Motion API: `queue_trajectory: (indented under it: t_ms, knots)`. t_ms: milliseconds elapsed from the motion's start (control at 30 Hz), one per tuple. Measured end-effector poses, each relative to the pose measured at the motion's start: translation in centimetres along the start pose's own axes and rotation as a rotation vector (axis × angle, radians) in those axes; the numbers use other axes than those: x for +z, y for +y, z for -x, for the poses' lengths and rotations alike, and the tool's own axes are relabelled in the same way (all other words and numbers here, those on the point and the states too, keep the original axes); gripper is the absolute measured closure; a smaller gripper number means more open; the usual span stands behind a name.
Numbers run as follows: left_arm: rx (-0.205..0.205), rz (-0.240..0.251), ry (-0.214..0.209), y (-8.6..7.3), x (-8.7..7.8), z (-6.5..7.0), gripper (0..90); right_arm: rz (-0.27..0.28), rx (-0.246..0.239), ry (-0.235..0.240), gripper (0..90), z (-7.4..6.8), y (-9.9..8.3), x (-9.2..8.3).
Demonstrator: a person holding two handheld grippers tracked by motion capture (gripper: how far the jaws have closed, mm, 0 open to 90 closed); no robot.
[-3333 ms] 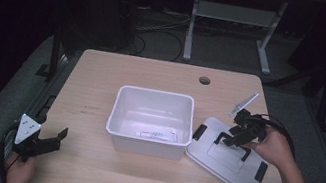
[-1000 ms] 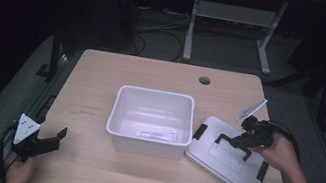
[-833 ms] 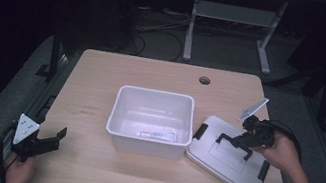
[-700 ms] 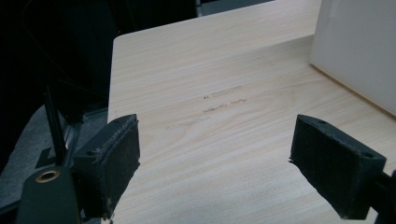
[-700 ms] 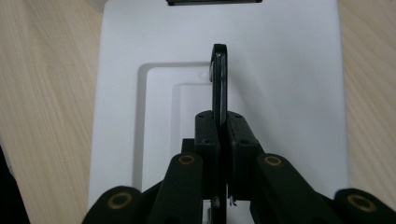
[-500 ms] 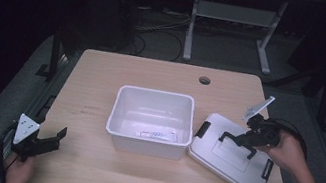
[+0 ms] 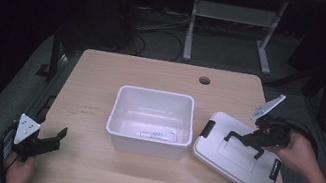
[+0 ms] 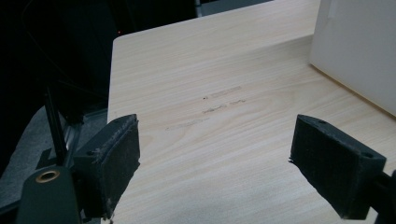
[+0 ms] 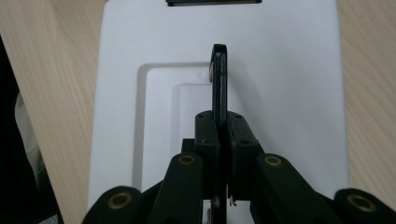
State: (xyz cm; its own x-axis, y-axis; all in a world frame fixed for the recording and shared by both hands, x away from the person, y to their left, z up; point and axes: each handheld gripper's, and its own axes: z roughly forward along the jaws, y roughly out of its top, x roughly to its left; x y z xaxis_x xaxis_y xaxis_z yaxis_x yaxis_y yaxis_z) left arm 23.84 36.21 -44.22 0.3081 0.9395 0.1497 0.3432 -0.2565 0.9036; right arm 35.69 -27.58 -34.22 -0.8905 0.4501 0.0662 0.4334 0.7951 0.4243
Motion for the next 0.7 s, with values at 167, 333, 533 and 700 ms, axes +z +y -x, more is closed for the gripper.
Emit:
queue_trajectory:
  t_ms: [167, 333, 533, 700]
  knots:
    - [-0.003, -0.001, 0.0, 0.0, 0.0, -0.1, 14.9, 0.005, -0.011, -0.01, 84.8, -0.3, 0.1, -1.3]
    - [-0.002, 0.0, -0.001, 0.0, 0.0, 0.0, 14.9, 0.009, -0.028, -0.01, 84.8, -0.8, 0.4, -2.5]
    - [-0.004, 0.001, 0.0, 0.0, 0.0, 0.0, 14.9, 0.012, -0.044, -0.013, 84.9, -1.4, 0.9, -3.9]
    - [0.001, -0.002, 0.0, 0.0, 0.0, 0.0, 14.9, 0.018, -0.058, -0.006, 84.9, -1.6, 1.3, -4.7]
